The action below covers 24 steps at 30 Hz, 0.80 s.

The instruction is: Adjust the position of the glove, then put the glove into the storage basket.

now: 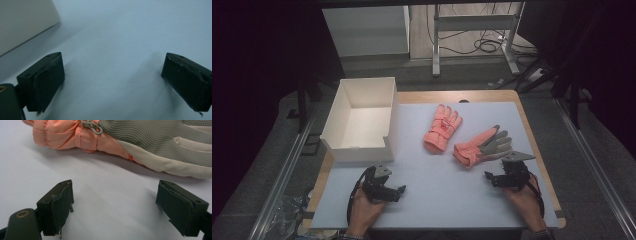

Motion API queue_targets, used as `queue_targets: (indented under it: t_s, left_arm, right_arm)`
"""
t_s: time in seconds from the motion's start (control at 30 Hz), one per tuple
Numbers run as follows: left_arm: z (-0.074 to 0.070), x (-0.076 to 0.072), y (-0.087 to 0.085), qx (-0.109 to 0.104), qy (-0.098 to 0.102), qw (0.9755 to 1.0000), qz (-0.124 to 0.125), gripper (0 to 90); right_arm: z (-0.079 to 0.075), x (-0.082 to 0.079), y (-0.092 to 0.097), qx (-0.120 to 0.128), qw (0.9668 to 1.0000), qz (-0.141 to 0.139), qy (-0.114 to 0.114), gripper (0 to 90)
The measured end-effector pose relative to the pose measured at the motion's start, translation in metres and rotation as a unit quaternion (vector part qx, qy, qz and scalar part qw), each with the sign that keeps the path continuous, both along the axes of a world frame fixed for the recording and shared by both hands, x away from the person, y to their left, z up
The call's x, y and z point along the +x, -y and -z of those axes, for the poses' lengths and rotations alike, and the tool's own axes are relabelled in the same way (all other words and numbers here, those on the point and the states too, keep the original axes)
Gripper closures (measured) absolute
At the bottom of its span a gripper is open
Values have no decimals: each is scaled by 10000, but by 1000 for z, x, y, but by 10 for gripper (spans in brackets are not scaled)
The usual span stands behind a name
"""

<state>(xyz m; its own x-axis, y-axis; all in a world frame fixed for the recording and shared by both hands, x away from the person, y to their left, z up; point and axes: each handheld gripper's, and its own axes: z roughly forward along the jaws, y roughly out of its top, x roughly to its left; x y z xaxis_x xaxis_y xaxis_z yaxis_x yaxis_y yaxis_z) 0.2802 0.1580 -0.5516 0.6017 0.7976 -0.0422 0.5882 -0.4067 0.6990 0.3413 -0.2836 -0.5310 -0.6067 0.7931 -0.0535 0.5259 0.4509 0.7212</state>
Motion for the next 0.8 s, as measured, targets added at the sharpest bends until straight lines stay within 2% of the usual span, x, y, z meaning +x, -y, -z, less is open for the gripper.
queue_targets:
  t_s: [0.3, 0.6, 0.8]
  left_arm:
    - [0, 0, -1, 3, -11, 10000, 14, 45]
    - [0, 0, -1, 10, -6, 10000, 15, 45]
    - [0, 0, -1, 9, -7, 10000, 16, 46]
  right_arm:
    - [0, 1, 0, -14, 10000, 89, -30, 114]
    - [-1, 1, 0, -27, 10000, 79, -37, 117]
    - [-2, -1, 0, 5, 10000, 81, -19, 173]
